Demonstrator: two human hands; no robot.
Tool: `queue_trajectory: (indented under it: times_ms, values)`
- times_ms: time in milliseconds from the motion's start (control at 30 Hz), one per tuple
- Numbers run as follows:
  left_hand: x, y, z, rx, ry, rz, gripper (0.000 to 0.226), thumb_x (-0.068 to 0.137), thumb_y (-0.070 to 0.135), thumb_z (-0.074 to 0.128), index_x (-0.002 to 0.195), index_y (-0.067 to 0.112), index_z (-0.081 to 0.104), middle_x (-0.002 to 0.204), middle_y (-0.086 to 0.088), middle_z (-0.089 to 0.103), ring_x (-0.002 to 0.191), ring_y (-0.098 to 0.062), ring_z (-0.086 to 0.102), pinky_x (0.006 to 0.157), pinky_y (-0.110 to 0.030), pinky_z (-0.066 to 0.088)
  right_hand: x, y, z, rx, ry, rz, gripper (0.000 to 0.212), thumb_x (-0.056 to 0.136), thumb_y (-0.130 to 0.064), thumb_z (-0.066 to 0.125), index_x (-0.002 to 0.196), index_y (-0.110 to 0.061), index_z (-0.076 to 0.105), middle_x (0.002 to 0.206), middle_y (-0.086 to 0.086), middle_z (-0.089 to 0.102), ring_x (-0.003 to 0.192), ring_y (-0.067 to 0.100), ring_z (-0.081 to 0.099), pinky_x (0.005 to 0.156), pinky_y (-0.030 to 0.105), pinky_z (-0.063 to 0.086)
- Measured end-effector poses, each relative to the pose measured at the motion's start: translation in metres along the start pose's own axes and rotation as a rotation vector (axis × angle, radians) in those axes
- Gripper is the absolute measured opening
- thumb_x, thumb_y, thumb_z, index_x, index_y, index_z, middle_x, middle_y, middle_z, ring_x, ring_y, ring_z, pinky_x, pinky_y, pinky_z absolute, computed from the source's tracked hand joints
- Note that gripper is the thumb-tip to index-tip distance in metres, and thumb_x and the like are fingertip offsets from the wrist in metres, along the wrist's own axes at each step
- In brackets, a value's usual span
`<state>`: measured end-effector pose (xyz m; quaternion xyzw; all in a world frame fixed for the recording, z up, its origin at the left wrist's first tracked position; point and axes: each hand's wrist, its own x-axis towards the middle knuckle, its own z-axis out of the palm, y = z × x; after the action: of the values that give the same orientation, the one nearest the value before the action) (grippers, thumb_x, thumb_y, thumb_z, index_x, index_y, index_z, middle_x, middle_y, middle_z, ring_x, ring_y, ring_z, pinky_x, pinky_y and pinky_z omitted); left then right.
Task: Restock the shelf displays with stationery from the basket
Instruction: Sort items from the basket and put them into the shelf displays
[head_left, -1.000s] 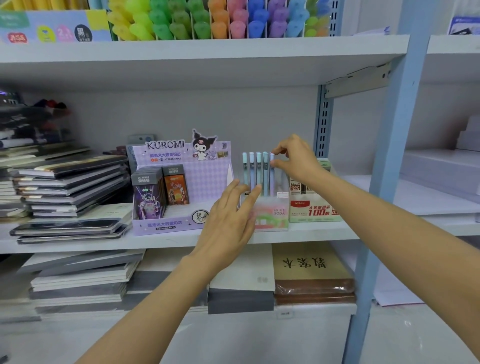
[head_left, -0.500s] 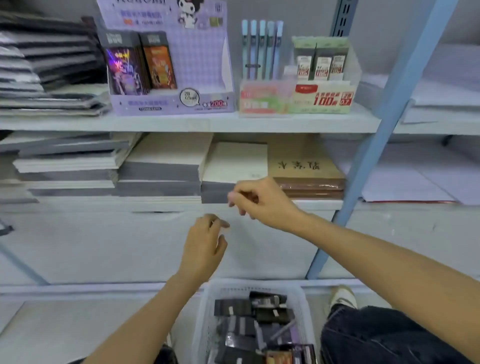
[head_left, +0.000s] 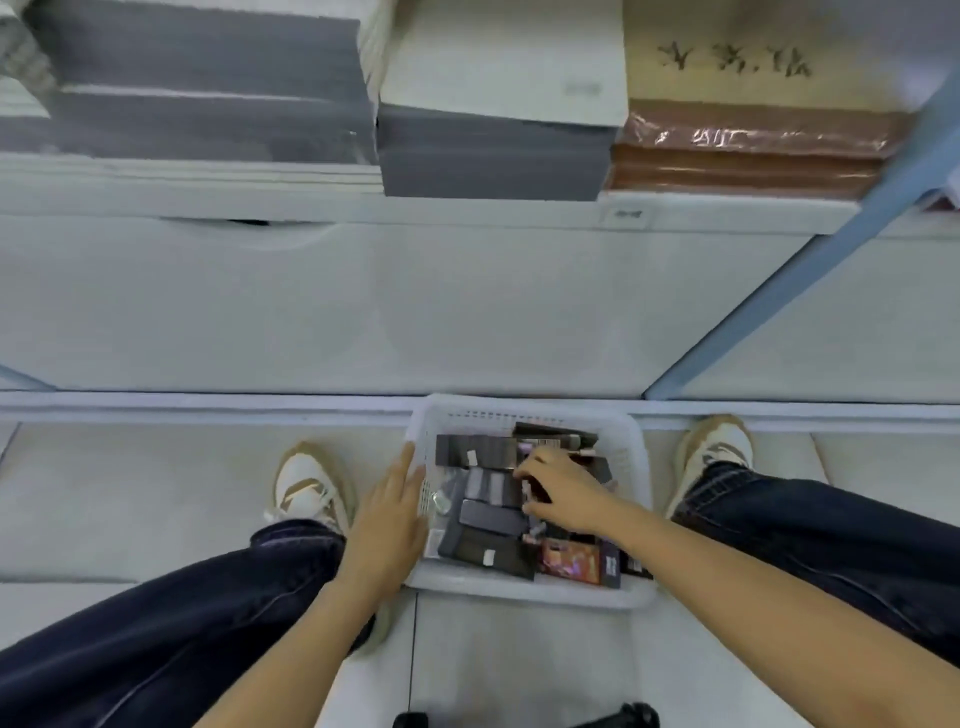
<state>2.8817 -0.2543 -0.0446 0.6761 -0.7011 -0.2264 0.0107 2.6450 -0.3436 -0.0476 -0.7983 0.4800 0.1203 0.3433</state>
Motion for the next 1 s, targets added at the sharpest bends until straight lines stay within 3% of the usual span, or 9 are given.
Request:
queue_trajectory:
  times_ms: [67, 233, 400, 467, 667, 767, 833, 933, 1000]
  values:
    - [-0.001, 0.000, 0.006, -0.058, 0.045, 0.023, 0.060, 0.094, 0.013, 0.055, 0.149, 0.006, 0.032, 0.163, -0.008, 0.001, 0.131, -0.029, 0.043, 0.103, -0.036, 0.039, 0.000, 0.005, 0.015, -0.090, 0.080, -0.026, 0.056, 0.087, -0.024, 0.069, 0.137, -0.013, 0.046, 0.140, 0.009, 0.037, 0.128, 0.025, 0.038, 0.105, 0.034, 0.037]
    - [0.003, 0.004, 0.013, -0.096, 0.107, 0.012, 0.055, 0.093, 0.013, 0.056, 0.145, 0.004, 0.039, 0.161, -0.013, 0.011, 0.133, -0.033, 0.040, 0.103, -0.041, 0.041, -0.001, 0.016, 0.020, -0.184, 0.165, -0.053, 0.041, 0.083, -0.025, 0.072, 0.120, -0.020, 0.053, 0.126, 0.005, 0.042, 0.114, 0.023, 0.045, 0.091, 0.035, 0.045]
    - [0.002, 0.007, 0.016, -0.107, 0.120, -0.004, 0.053, 0.095, 0.016, 0.055, 0.144, 0.004, 0.040, 0.162, -0.011, 0.009, 0.133, -0.032, 0.039, 0.104, -0.040, 0.039, 0.006, 0.016, 0.022, -0.265, 0.079, -0.020, 0.068, 0.086, -0.030, 0.068, 0.146, -0.023, 0.036, 0.148, 0.009, 0.025, 0.134, 0.028, 0.027, 0.107, 0.041, 0.034]
    - [0.002, 0.006, 0.017, -0.115, 0.125, -0.001, 0.053, 0.095, 0.015, 0.055, 0.144, 0.005, 0.040, 0.162, -0.010, 0.007, 0.134, -0.032, 0.037, 0.106, -0.039, 0.037, 0.010, 0.014, 0.021, -0.260, 0.082, 0.004, 0.068, 0.084, -0.032, 0.071, 0.143, -0.020, 0.039, 0.146, 0.009, 0.029, 0.132, 0.027, 0.028, 0.106, 0.040, 0.034]
    - [0.004, 0.004, 0.017, -0.105, 0.128, -0.008, 0.049, 0.096, 0.018, 0.054, 0.142, 0.008, 0.044, 0.162, -0.009, 0.007, 0.141, -0.030, 0.029, 0.110, -0.040, 0.032, 0.017, 0.006, 0.011, -0.099, 0.243, -0.042, 0.031, 0.076, -0.032, 0.078, 0.101, -0.021, 0.063, 0.120, 0.000, 0.045, 0.115, 0.018, 0.037, 0.098, 0.036, 0.038]
    - [0.007, 0.005, 0.016, -0.084, 0.131, -0.025, 0.045, 0.096, 0.020, 0.054, 0.139, 0.008, 0.049, 0.161, -0.012, 0.013, 0.143, -0.033, 0.024, 0.112, -0.044, 0.030, 0.018, 0.010, 0.002, 0.021, 0.270, -0.050, 0.023, 0.081, -0.037, 0.073, 0.099, -0.023, 0.068, 0.113, -0.004, 0.052, 0.111, 0.013, 0.041, 0.095, 0.033, 0.037]
    - [0.008, 0.009, 0.014, -0.080, 0.155, -0.042, 0.042, 0.094, 0.017, 0.058, 0.135, 0.008, 0.053, 0.157, -0.019, 0.022, 0.143, -0.038, 0.023, 0.111, -0.048, 0.029, 0.018, 0.011, -0.008, 0.159, 0.281, -0.042, 0.019, 0.084, -0.036, 0.070, 0.097, -0.022, 0.070, 0.099, -0.007, 0.060, 0.097, 0.008, 0.048, 0.087, 0.030, 0.041]
    - [0.013, 0.022, 0.009, -0.144, 0.232, 0.015, 0.034, 0.092, 0.012, 0.061, 0.125, 0.005, 0.060, 0.142, -0.023, 0.041, 0.132, -0.041, 0.036, 0.106, -0.051, 0.034, 0.017, 0.011, -0.023, 0.354, 0.295, -0.055, 0.015, 0.087, -0.030, 0.069, 0.094, -0.018, 0.073, 0.081, -0.013, 0.061, 0.071, -0.004, 0.050, 0.069, 0.020, 0.037]
    - [0.018, 0.035, 0.006, -0.305, 0.225, 0.053, 0.032, 0.094, 0.014, 0.058, 0.126, 0.007, 0.059, 0.130, -0.014, 0.052, 0.123, -0.031, 0.044, 0.104, -0.044, 0.038, 0.015, 0.008, -0.030, 0.445, 0.308, -0.061, 0.016, 0.088, -0.030, 0.068, 0.095, -0.016, 0.073, 0.078, -0.014, 0.061, 0.066, -0.007, 0.050, 0.062, 0.013, 0.033]
